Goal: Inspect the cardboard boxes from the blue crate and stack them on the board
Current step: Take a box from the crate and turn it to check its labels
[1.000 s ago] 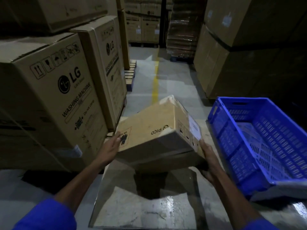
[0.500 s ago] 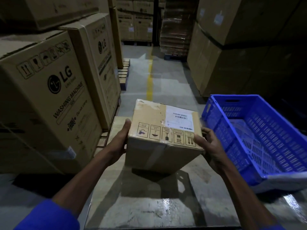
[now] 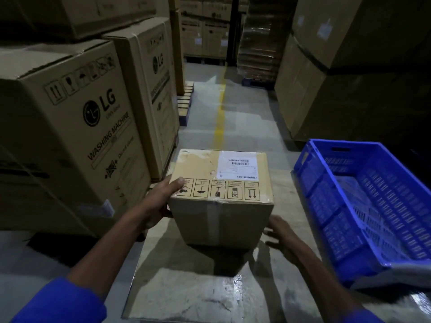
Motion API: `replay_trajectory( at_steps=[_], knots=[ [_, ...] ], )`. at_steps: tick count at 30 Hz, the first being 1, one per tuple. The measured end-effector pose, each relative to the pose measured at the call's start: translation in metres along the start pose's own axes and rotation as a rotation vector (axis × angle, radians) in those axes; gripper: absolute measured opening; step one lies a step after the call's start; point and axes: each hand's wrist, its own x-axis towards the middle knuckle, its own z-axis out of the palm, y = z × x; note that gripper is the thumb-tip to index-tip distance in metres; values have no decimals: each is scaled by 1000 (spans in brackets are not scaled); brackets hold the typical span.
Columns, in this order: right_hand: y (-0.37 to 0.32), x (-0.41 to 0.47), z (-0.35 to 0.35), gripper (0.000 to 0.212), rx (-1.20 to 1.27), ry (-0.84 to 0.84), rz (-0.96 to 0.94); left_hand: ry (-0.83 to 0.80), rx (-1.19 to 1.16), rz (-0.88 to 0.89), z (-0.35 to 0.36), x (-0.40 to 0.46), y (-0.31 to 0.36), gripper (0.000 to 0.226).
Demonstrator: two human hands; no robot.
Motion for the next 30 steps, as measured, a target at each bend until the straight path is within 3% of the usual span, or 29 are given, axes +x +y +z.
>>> replay_trajectory(
  at_steps=[4, 7, 10, 16, 22, 25, 28, 30],
  knots=[
    [21, 2, 16, 53, 87, -93, 201, 42, 11, 39, -2, 3, 2, 30],
    [19, 2, 14, 48, 247, -119, 231, 83, 33, 105, -4, 4, 12, 41],
    [19, 7, 6, 58, 449, -66, 264, 168, 66, 148, -16, 8, 20, 53],
    [6, 20, -6, 52, 619, -61, 268, 261, 117, 89, -20, 10, 28, 46],
    [-13, 6, -9, 48, 535, -30, 132, 362, 398, 141, -14, 9, 26, 45],
    [-13, 4, -15, 60, 623, -69, -17, 336, 513, 94, -1, 3, 18, 68],
    [-20, -4, -19, 52, 687, -162, -129, 326, 424, 45, 11, 5, 2, 91],
    [-25, -8, -20, 51, 565, -150, -177, 312, 296, -11, 18, 11, -9, 79]
  ],
)
